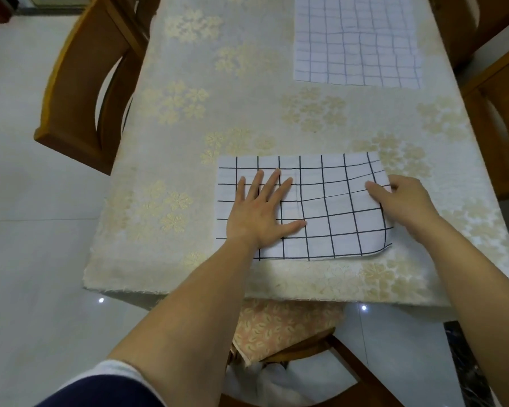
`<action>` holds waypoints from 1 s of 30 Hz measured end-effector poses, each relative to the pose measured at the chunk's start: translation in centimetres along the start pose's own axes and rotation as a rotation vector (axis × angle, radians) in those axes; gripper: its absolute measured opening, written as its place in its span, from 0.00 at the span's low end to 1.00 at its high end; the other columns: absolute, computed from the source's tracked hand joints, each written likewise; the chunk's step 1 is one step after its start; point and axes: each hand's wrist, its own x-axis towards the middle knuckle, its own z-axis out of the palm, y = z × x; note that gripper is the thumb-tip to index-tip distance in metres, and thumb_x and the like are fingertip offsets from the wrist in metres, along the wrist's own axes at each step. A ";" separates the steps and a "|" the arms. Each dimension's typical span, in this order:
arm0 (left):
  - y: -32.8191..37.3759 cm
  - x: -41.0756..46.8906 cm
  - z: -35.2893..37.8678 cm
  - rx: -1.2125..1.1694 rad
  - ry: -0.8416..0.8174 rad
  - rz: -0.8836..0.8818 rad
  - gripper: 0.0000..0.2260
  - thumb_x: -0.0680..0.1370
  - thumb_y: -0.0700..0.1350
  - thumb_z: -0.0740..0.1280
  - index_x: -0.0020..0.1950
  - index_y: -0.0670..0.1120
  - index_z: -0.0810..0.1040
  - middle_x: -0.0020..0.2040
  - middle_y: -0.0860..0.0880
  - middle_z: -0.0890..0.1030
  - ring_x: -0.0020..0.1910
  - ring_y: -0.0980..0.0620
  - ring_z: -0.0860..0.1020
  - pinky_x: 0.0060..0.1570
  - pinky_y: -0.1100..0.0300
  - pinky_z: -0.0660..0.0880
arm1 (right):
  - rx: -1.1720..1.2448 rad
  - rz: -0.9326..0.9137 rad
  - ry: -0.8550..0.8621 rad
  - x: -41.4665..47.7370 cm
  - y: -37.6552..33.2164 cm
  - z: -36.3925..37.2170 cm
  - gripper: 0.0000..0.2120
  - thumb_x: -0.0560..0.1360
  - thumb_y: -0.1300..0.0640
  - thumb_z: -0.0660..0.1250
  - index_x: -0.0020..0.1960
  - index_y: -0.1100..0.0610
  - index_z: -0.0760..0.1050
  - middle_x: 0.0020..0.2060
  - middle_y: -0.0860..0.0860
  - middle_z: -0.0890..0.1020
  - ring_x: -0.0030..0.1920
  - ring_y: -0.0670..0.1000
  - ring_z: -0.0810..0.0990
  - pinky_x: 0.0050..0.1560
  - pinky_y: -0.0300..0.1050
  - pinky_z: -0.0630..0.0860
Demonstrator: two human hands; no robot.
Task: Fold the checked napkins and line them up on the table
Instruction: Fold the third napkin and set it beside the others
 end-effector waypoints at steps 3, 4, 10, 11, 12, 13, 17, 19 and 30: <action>0.1 -0.1 0.0 -0.041 0.008 -0.001 0.42 0.74 0.80 0.39 0.83 0.61 0.37 0.84 0.56 0.37 0.82 0.48 0.34 0.78 0.38 0.34 | -0.193 -0.163 0.067 -1.4 -1.2 0.0 0.18 0.81 0.47 0.66 0.59 0.62 0.79 0.56 0.59 0.82 0.59 0.60 0.78 0.50 0.46 0.70; 0.1 -0.1 0.0 -0.058 0.013 -0.004 0.42 0.74 0.80 0.39 0.83 0.61 0.38 0.84 0.57 0.37 0.82 0.48 0.34 0.78 0.39 0.34 | -0.206 -0.170 0.088 -1.6 -1.4 0.0 0.18 0.81 0.47 0.66 0.58 0.63 0.78 0.55 0.60 0.82 0.60 0.60 0.78 0.48 0.46 0.70; 0.1 -0.3 -0.2 -0.067 0.014 -0.002 0.43 0.73 0.82 0.40 0.83 0.62 0.38 0.84 0.57 0.38 0.82 0.48 0.35 0.78 0.39 0.34 | -0.180 -0.107 0.116 -2.2 -1.0 -0.3 0.18 0.81 0.51 0.67 0.57 0.67 0.79 0.56 0.63 0.82 0.55 0.62 0.79 0.52 0.50 0.74; 0.1 -0.3 -0.3 -0.081 0.025 0.000 0.42 0.73 0.81 0.40 0.83 0.62 0.39 0.84 0.57 0.39 0.83 0.48 0.35 0.78 0.39 0.34 | -0.166 -0.126 0.138 -2.5 -1.2 -0.4 0.18 0.81 0.51 0.66 0.56 0.68 0.79 0.56 0.64 0.82 0.57 0.63 0.79 0.53 0.51 0.75; 0.0 -0.3 -0.3 -0.099 0.036 0.003 0.41 0.74 0.80 0.40 0.83 0.63 0.39 0.84 0.57 0.40 0.83 0.49 0.36 0.79 0.40 0.34 | -0.146 -0.158 0.160 -2.7 -1.5 -0.4 0.18 0.81 0.51 0.66 0.55 0.68 0.79 0.55 0.65 0.82 0.57 0.64 0.79 0.54 0.52 0.75; 0.0 -0.3 -0.3 -0.112 0.048 0.007 0.39 0.75 0.78 0.39 0.83 0.63 0.40 0.84 0.57 0.40 0.83 0.49 0.37 0.79 0.40 0.35 | -0.132 -0.184 0.170 -2.9 -1.8 -0.5 0.18 0.81 0.51 0.65 0.52 0.68 0.79 0.51 0.65 0.82 0.53 0.64 0.80 0.52 0.53 0.76; 0.0 -0.4 0.0 -0.107 0.066 0.015 0.36 0.77 0.74 0.34 0.83 0.62 0.41 0.84 0.56 0.41 0.83 0.49 0.38 0.79 0.40 0.35 | -0.156 -0.287 0.211 -3.7 -3.5 -0.4 0.21 0.81 0.52 0.64 0.36 0.65 0.68 0.27 0.55 0.67 0.32 0.57 0.67 0.32 0.47 0.62; -0.1 -0.4 0.1 -0.118 0.086 0.015 0.34 0.79 0.71 0.35 0.84 0.60 0.43 0.85 0.56 0.42 0.83 0.50 0.38 0.79 0.41 0.34 | -0.192 -0.344 0.229 -4.3 -4.8 0.1 0.19 0.82 0.53 0.63 0.35 0.62 0.70 0.26 0.55 0.70 0.31 0.57 0.70 0.32 0.46 0.66; -0.1 -0.2 0.3 -0.032 0.022 0.042 0.34 0.78 0.75 0.41 0.82 0.65 0.41 0.84 0.55 0.38 0.83 0.46 0.36 0.78 0.38 0.34 | -0.373 -0.486 0.264 -6.3 -9.3 3.8 0.17 0.83 0.52 0.58 0.43 0.59 0.79 0.33 0.56 0.78 0.37 0.62 0.77 0.37 0.49 0.73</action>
